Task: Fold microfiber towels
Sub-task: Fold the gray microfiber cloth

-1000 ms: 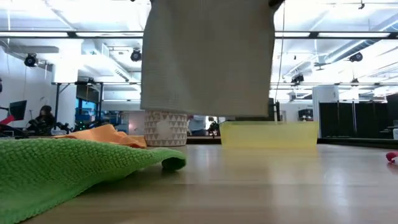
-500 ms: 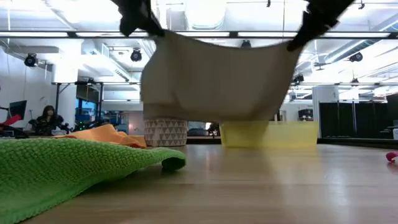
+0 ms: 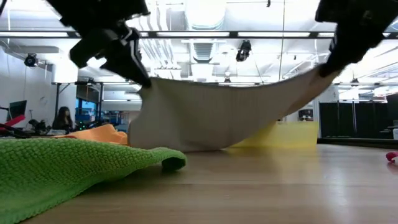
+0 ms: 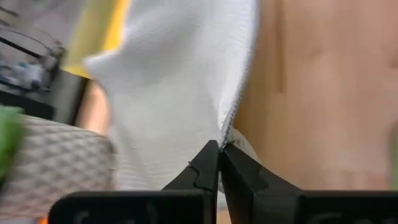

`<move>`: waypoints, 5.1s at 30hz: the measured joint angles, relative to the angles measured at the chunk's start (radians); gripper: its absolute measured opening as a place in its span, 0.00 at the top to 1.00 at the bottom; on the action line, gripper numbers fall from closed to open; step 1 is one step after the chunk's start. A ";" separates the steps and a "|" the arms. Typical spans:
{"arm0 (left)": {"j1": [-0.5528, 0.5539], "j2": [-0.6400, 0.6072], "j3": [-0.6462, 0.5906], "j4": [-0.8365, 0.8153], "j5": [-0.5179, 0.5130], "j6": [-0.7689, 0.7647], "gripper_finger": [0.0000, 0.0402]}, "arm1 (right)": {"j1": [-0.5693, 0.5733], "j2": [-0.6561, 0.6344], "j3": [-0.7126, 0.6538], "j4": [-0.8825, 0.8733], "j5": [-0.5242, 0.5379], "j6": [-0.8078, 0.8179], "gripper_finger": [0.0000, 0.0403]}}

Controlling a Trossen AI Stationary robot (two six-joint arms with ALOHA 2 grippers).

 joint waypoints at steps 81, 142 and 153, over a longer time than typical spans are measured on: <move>-0.017 -0.001 -0.239 0.375 0.762 -0.338 1.00 | 0.212 0.084 -0.355 0.714 -0.286 0.499 0.98; 0.415 -0.128 -0.298 0.420 0.322 0.004 1.00 | -0.414 -0.049 -0.356 0.393 -0.120 0.302 0.98; 0.436 -0.034 -0.297 0.428 0.281 0.005 1.00 | -0.543 -0.048 -0.356 0.403 -0.151 0.207 0.98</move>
